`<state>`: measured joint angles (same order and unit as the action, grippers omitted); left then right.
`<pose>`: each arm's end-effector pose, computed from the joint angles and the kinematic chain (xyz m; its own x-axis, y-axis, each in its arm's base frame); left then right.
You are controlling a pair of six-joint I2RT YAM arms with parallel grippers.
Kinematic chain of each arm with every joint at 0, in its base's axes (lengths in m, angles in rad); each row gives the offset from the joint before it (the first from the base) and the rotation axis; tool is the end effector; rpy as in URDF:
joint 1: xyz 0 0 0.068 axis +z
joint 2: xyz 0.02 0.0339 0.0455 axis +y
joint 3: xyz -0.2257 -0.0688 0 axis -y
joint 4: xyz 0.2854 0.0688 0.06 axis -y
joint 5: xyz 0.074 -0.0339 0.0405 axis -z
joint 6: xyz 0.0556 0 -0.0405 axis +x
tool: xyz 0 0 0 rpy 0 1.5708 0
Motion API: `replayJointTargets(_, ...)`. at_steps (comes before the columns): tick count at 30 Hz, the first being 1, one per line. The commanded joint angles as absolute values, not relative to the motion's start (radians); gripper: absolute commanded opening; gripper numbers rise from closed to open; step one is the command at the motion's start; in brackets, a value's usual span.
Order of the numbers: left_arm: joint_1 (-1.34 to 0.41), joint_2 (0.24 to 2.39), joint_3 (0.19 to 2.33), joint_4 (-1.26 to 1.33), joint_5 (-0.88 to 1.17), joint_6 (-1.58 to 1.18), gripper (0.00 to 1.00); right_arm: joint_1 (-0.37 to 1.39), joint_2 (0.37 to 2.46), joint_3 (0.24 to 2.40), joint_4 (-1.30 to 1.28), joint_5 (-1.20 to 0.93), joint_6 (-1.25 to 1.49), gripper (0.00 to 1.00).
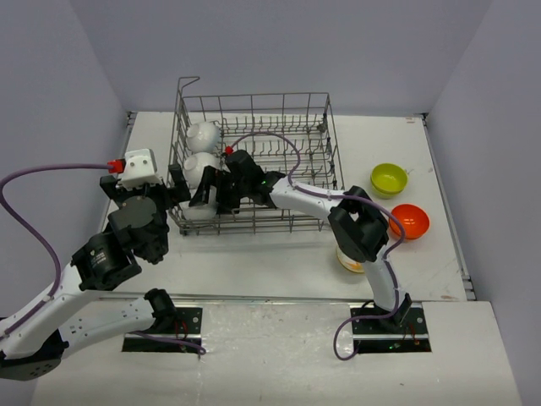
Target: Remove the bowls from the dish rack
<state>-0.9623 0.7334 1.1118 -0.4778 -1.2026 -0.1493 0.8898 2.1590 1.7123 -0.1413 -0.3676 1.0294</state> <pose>0.1506 -0.1254 0.4164 -0.0211 -0.0634 -0.9978 -0.2412 0.9688 -0.0565 0.3202 0.4269 0.1623 -0.9626 0.0823 -0.2579 -0.1714 0.5524 0.8158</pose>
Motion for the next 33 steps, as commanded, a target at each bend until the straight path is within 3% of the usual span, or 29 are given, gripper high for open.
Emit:
replayJointTargets(1, -0.953, 0.735, 1.098, -0.439, -1.198, -0.132, 1.0, 0.896, 2.132, 1.672, -0.014, -0.413, 1.072, 0.95)
replayJointTargets(26, -0.939, 0.752, 1.089, -0.422, -1.157, -0.117, 1.0, 0.89, 2.111, 1.52, 0.322, -0.498, 1.15, 0.83)
replayJointTargets(30, -0.937, 0.747, 1.088, -0.423, -1.155, -0.118, 1.0, 0.888, 2.12, 1.5, 0.396, -0.52, 1.172, 0.75)
replayJointTargets(33, -0.936, 0.747, 1.086, -0.419, -1.144, -0.115, 1.0, 0.888, 2.115, 1.485, 0.429, -0.525, 1.17, 0.74)
